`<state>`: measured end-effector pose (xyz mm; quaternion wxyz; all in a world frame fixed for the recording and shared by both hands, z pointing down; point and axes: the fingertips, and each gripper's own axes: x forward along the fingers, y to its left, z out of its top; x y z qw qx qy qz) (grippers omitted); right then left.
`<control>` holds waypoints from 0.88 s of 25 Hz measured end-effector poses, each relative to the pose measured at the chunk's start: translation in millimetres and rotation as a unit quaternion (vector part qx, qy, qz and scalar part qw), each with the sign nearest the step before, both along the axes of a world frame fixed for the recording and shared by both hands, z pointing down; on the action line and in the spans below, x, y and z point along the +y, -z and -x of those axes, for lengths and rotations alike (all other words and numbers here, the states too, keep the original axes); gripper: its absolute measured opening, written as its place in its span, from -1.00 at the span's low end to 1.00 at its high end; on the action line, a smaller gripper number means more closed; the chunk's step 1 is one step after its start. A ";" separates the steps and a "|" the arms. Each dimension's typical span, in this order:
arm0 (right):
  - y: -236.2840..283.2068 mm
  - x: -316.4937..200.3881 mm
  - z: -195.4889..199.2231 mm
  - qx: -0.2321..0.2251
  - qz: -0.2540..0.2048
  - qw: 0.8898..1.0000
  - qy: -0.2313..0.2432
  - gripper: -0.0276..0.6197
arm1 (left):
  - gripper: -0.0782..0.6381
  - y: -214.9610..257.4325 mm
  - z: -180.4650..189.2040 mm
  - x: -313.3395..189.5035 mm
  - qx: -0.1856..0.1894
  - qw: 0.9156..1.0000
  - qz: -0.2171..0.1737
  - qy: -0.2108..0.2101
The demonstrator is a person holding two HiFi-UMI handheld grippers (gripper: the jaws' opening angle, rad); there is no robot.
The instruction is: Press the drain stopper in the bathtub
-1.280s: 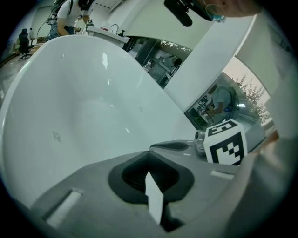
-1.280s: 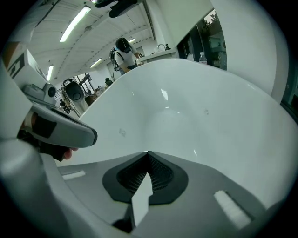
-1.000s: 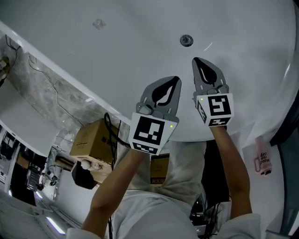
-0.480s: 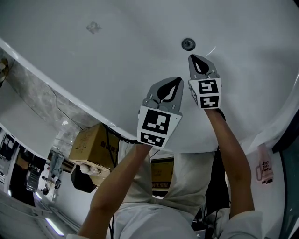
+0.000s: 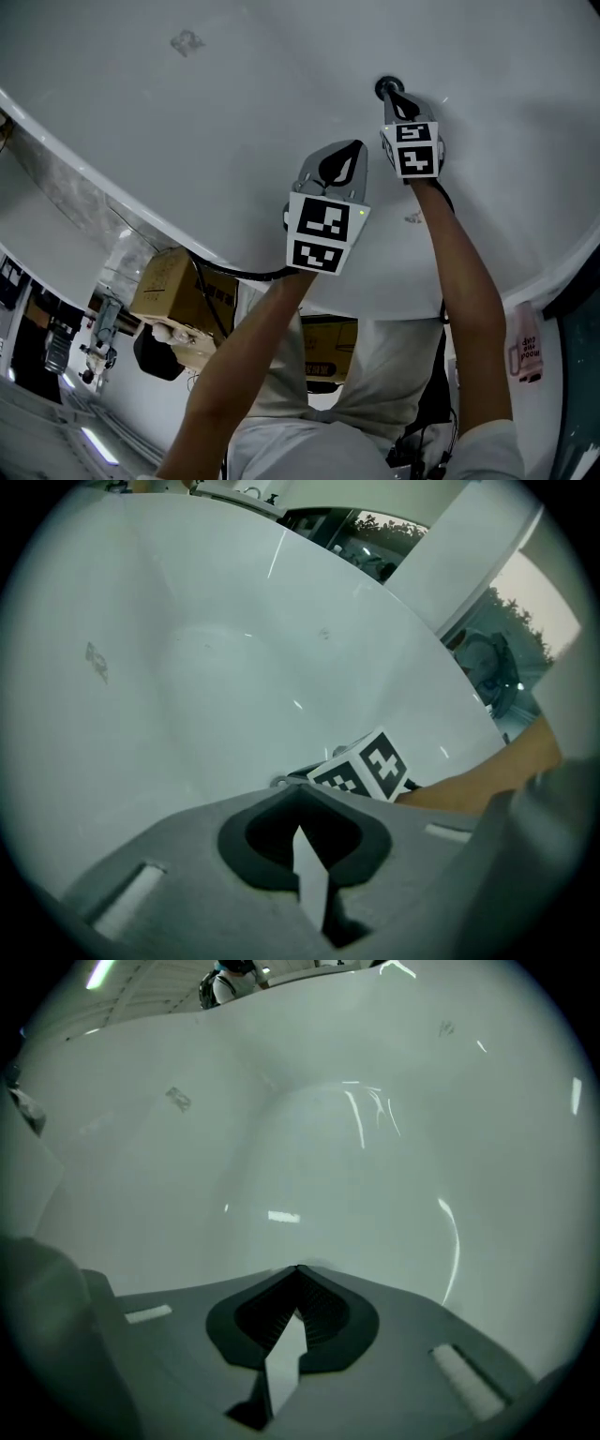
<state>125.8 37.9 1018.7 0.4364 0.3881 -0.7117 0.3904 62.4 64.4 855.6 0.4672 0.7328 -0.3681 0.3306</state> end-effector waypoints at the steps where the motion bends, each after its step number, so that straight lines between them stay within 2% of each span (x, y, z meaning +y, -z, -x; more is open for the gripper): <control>1: -6.8 0.7 -4.2 0.003 0.010 1.000 -0.011 -0.91 | -0.78 -2.5 -1.7 -0.5 0.001 1.000 0.001 -0.001; 4: -24.9 -0.7 -10.4 0.001 0.028 0.999 -0.046 -0.91 | -0.78 -14.9 -5.0 -0.4 0.004 1.000 0.010 -0.008; 9: -49.0 2.2 -15.1 0.000 0.050 0.996 -0.069 -0.91 | -0.78 -47.1 -9.0 5.7 -0.003 0.999 0.046 -0.019; 14: -65.3 10.8 -13.6 0.001 0.073 0.997 -0.039 -0.91 | -0.78 -54.4 -11.1 8.5 -0.008 0.998 0.049 -0.031; 17: -70.9 15.2 -10.7 0.005 0.084 0.996 -0.038 -0.90 | -0.78 -55.9 -8.5 14.2 -0.009 0.998 0.050 -0.041; 22: -74.6 13.9 -10.2 0.039 0.094 0.995 -0.020 -0.90 | -0.78 -53.9 -10.8 17.0 -0.004 0.998 0.051 -0.041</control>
